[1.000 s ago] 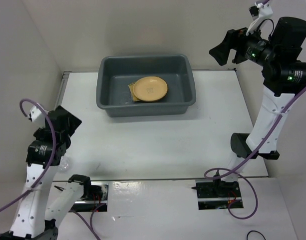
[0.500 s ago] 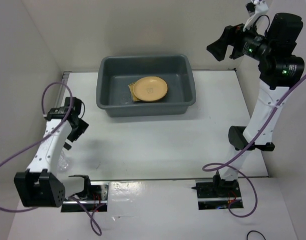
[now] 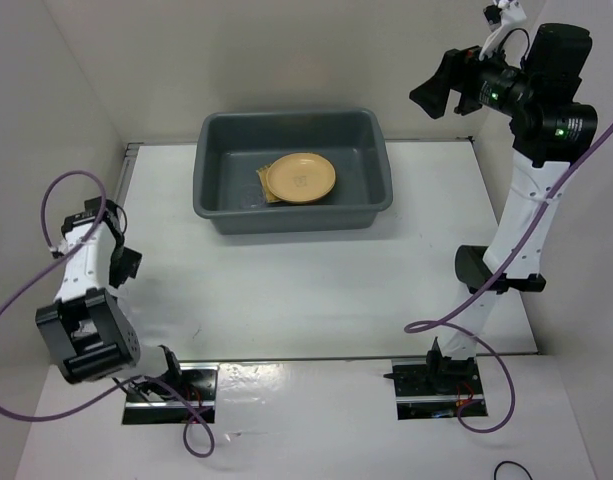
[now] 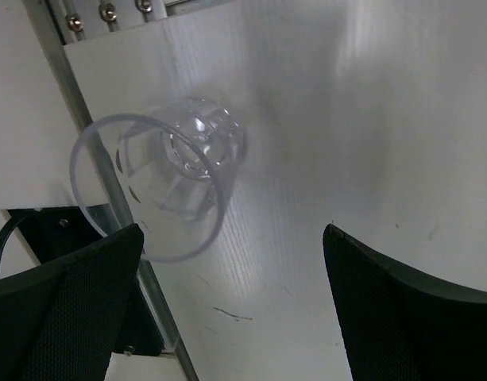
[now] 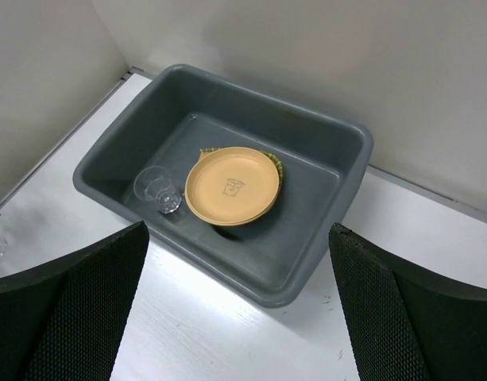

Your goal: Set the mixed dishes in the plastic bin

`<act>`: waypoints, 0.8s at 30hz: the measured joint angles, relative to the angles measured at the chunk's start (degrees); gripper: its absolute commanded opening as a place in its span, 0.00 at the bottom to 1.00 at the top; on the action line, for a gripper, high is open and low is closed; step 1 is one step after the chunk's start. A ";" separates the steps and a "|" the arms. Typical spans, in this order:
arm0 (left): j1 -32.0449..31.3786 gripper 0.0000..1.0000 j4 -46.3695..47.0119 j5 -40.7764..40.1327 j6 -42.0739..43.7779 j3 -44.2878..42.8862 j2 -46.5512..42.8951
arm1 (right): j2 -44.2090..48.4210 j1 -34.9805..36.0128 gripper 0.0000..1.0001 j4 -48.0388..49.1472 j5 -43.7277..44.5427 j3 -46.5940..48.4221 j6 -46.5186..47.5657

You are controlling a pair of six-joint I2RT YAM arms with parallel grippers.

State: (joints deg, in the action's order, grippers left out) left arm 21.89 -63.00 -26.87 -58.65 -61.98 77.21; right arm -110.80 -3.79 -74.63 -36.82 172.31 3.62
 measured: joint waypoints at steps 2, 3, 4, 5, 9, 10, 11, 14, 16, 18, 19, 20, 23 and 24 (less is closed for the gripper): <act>3.74 1.00 0.15 0.26 0.02 0.00 4.00 | -0.39 0.00 0.98 -0.02 0.20 0.00 -0.02; 5.11 1.00 0.42 0.66 0.22 0.04 4.57 | -0.48 0.00 0.98 -0.02 0.26 0.00 -0.04; 6.43 1.00 0.74 1.09 0.28 0.09 4.63 | -0.52 0.00 0.98 -0.02 0.37 -0.02 -0.15; 7.48 1.00 0.98 1.40 0.31 0.09 4.44 | -0.52 0.00 0.98 0.00 0.39 -0.02 -0.17; 8.74 1.00 2.82 2.89 1.49 0.57 4.39 | -0.52 0.00 0.98 0.00 0.63 -0.02 -0.17; 8.74 1.00 3.17 3.43 1.75 0.83 4.66 | -0.52 0.00 0.98 0.00 0.74 -0.02 -0.20; 8.72 1.00 3.41 4.02 2.01 0.98 5.22 | -0.52 0.00 0.98 0.00 0.85 -0.02 -0.20; 8.72 0.95 5.20 5.79 3.26 1.64 7.85 | -0.52 0.00 0.98 0.00 1.01 -0.02 -0.20; 8.72 0.90 6.19 6.86 3.96 2.16 9.53 | -0.52 0.00 0.98 0.00 1.09 -0.02 -0.20; 8.70 0.76 6.84 7.72 4.63 2.40 10.86 | -0.52 0.00 0.98 0.00 1.25 -0.02 -0.20; 8.72 0.65 7.19 8.02 4.92 2.40 11.39 | -0.52 0.00 0.98 0.00 1.31 -0.02 -0.17; 8.72 0.51 7.58 8.26 5.11 2.40 11.69 | -0.52 0.00 0.98 0.00 1.44 -0.02 -0.17; 8.72 0.00 8.24 8.92 7.45 2.34 11.87 | -0.52 0.00 0.98 0.00 1.64 -0.02 -0.17; 8.70 0.00 7.98 8.70 8.66 1.86 11.87 | -0.52 0.00 0.98 0.00 1.70 0.00 -0.20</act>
State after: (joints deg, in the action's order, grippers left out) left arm 30.59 -55.02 -18.17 -50.00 -60.12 89.08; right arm -111.33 -3.79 -74.63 -35.11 172.31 3.42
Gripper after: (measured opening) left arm 0.081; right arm 0.980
